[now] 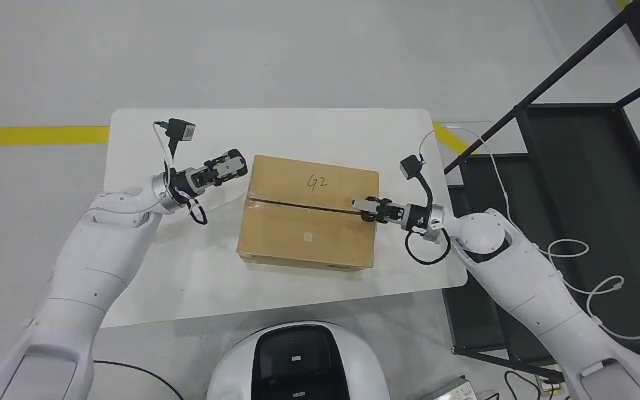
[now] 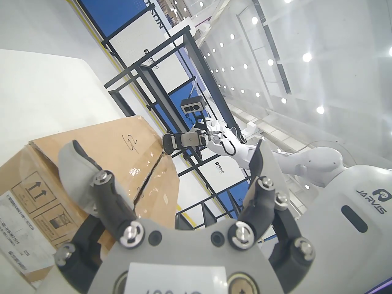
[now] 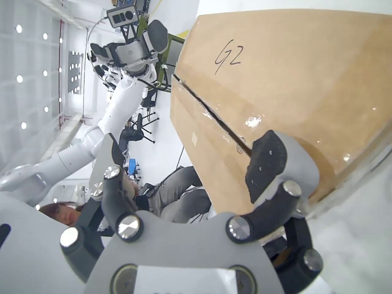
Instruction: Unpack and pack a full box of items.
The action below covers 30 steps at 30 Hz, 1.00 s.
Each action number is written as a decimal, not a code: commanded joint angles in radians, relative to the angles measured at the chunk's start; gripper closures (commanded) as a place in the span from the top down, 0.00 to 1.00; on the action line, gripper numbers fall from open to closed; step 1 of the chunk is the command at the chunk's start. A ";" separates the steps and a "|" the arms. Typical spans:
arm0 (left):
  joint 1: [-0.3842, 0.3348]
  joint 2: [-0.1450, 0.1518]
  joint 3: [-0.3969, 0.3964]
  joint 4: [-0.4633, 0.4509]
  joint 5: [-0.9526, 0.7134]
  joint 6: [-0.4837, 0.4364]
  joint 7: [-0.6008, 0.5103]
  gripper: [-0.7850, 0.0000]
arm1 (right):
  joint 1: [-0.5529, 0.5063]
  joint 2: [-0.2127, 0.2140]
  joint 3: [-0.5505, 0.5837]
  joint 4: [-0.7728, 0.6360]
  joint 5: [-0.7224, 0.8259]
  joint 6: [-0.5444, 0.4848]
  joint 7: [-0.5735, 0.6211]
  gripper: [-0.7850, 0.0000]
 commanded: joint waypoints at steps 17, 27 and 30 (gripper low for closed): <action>0.000 0.000 0.000 0.000 0.000 0.000 0.000 1.00 | 0.038 -0.027 -0.010 0.016 0.018 0.165 0.059 1.00; 0.040 0.014 -0.039 -0.034 0.015 0.044 0.030 1.00 | 0.056 -0.045 -0.024 0.043 0.034 0.176 0.067 1.00; 0.073 0.028 -0.077 -0.058 -0.012 0.074 0.001 1.00 | 0.056 -0.045 -0.024 0.043 0.034 0.176 0.067 1.00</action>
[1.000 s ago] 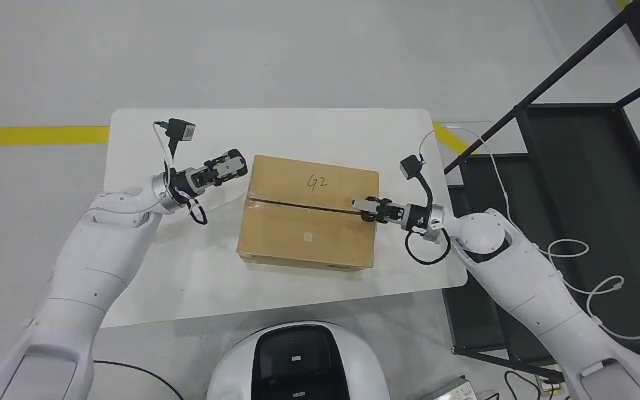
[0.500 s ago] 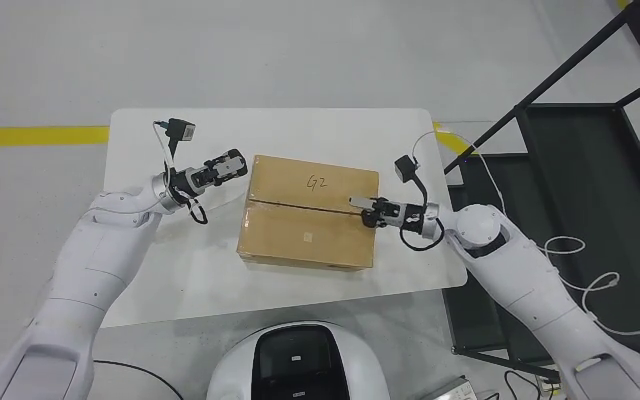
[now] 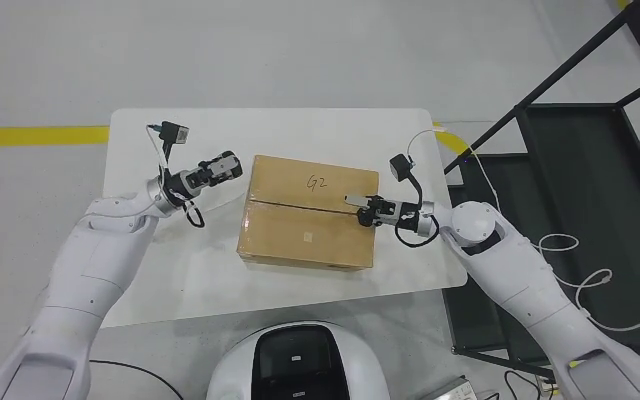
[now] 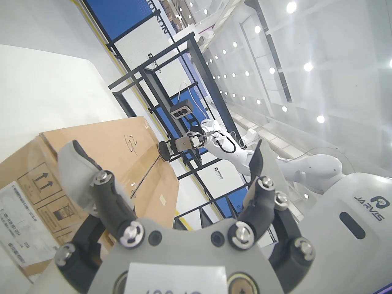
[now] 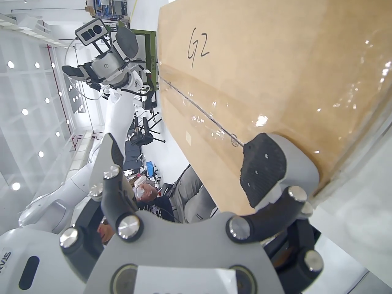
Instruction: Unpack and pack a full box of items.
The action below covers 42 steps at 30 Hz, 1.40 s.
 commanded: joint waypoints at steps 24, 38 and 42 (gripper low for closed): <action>0.408 0.081 -0.243 -0.257 -0.092 0.056 -0.020 1.00 | 0.000 0.000 0.000 0.000 -0.001 0.000 0.000 1.00; 0.408 0.081 -0.243 -0.257 -0.092 0.056 -0.020 1.00 | 0.000 0.000 0.000 0.000 -0.001 0.000 0.000 1.00; 0.408 0.081 -0.243 -0.257 -0.092 0.056 -0.020 1.00 | 0.000 0.000 0.000 0.000 -0.001 0.000 0.000 1.00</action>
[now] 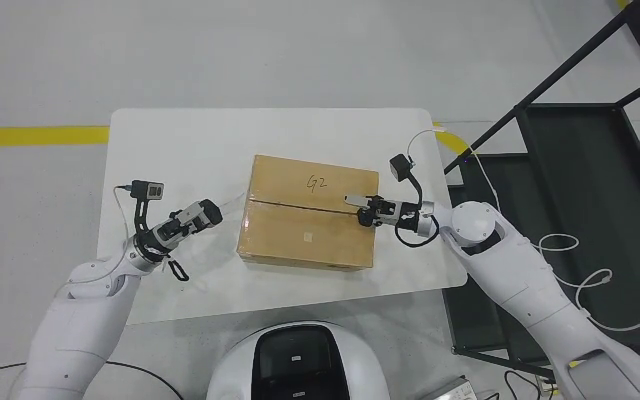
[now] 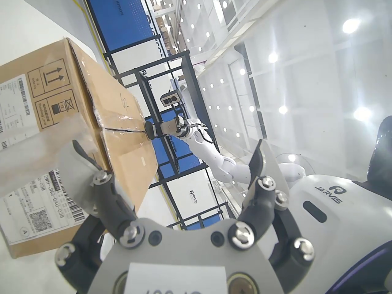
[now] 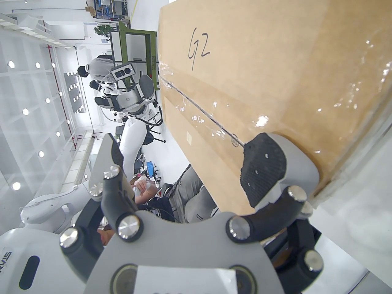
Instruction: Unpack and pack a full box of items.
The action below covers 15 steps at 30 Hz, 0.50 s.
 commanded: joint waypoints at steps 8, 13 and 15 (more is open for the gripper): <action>0.074 -0.002 -0.006 -0.049 -0.103 0.103 0.031 1.00 | 0.000 0.000 0.000 0.000 0.000 0.000 0.000 1.00; 0.153 -0.001 -0.035 -0.069 -0.215 0.177 0.048 1.00 | 0.000 0.000 0.000 0.000 0.000 0.000 0.000 1.00; 0.165 -0.004 -0.028 -0.055 -0.225 0.201 0.058 1.00 | 0.000 0.000 0.000 0.000 0.000 0.000 0.000 1.00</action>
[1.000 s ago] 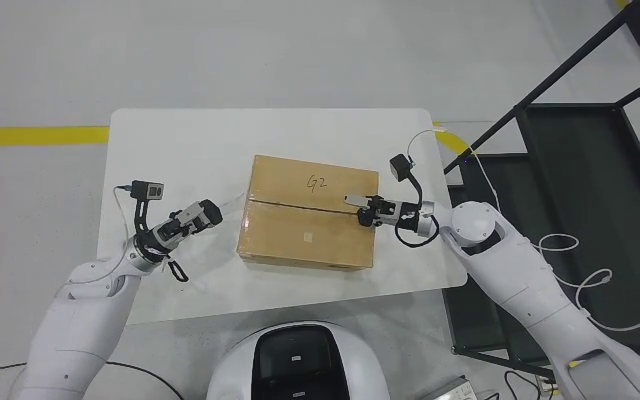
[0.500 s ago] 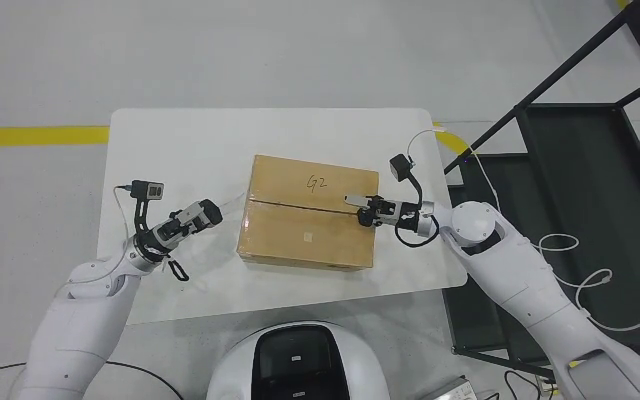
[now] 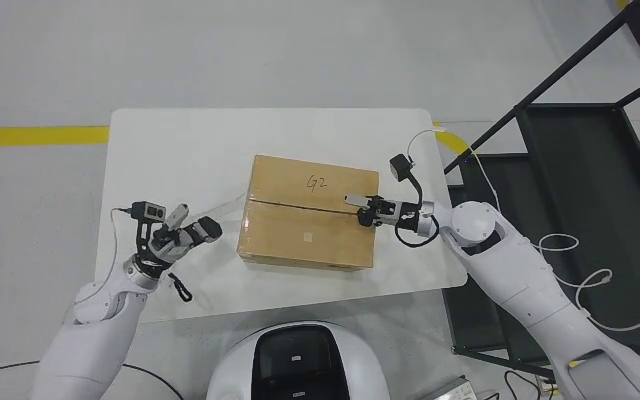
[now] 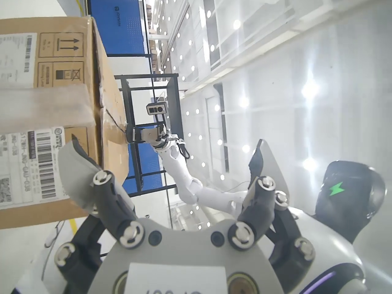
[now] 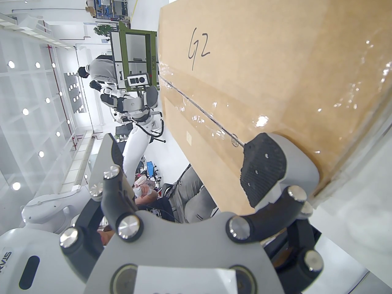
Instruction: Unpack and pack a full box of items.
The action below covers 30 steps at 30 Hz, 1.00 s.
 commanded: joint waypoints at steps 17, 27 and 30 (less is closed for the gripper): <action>-0.127 -0.081 0.159 0.253 -0.053 0.088 0.154 1.00 | 0.000 0.000 0.000 0.000 0.000 0.000 0.000 1.00; -0.141 -0.099 0.152 0.303 -0.061 0.089 0.170 0.00 | 0.000 0.000 0.000 0.000 0.000 0.000 0.000 1.00; -0.136 -0.102 0.142 0.300 -0.060 0.084 0.177 0.00 | 0.000 0.000 0.000 0.000 0.000 0.000 0.000 1.00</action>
